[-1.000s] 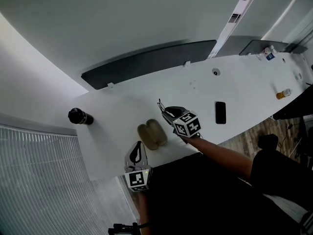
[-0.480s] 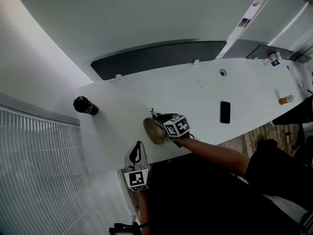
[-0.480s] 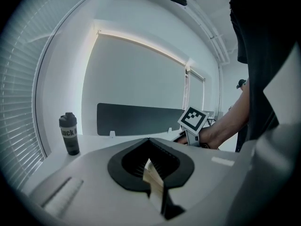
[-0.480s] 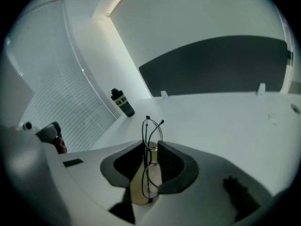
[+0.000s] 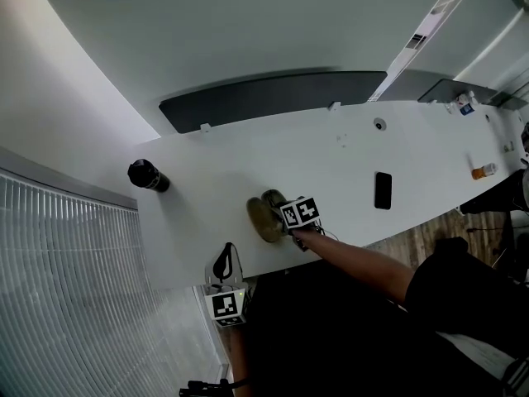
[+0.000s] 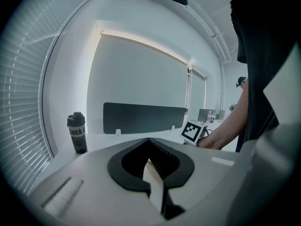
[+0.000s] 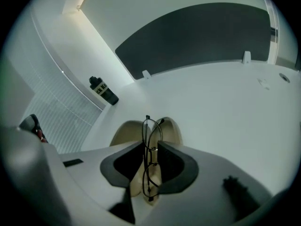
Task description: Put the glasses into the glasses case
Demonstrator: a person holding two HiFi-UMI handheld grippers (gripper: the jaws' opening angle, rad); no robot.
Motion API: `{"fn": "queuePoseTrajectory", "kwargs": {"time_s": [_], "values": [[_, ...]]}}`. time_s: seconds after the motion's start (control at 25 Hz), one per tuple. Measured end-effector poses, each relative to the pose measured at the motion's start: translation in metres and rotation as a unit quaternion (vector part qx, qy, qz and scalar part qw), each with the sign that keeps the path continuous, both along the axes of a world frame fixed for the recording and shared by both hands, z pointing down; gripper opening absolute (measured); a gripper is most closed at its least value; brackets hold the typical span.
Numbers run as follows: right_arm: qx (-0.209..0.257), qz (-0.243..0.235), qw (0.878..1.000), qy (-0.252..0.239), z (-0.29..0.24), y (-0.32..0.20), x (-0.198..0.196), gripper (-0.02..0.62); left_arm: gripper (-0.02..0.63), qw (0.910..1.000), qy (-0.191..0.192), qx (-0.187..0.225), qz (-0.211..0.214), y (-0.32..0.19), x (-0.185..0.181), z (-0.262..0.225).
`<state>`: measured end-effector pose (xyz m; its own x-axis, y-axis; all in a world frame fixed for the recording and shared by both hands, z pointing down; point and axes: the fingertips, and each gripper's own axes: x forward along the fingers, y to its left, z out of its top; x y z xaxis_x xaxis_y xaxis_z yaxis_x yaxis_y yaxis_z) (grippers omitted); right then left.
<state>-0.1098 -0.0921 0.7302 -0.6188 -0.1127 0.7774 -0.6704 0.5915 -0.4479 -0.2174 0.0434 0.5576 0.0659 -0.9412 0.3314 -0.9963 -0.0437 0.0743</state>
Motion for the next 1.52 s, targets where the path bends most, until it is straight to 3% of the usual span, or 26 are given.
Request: {"fn": "queuePoseTrajectory", "kwargs": {"time_s": [0.4, 0.56, 0.92, 1.16, 1.52], "values": [[0.014, 0.010, 0.998, 0.062, 0.017, -0.020, 0.037, 0.101, 0.008, 0.9998, 0.004, 0.005, 0.018, -0.026, 0.008, -0.008], [0.008, -0.003, 0.997, 0.080, 0.026, -0.009, 0.042, 0.101, 0.008, 0.9998, -0.001, 0.002, 0.018, -0.021, 0.007, -0.008], [0.042, -0.031, 0.990, 0.127, 0.031, -0.020, 0.061, 0.103, 0.008, 0.9994, 0.003, -0.008, 0.034, -0.030, 0.018, 0.000], [0.035, -0.011, 0.992, 0.118, 0.031, -0.024, 0.078, 0.103, 0.008, 0.9990, -0.001, -0.010, 0.045, -0.037, 0.031, 0.003], [0.007, 0.042, 0.995, 0.085, 0.030, -0.026, 0.098, 0.104, 0.008, 0.9952, -0.002, -0.026, 0.095, -0.053, 0.058, 0.014]]}}
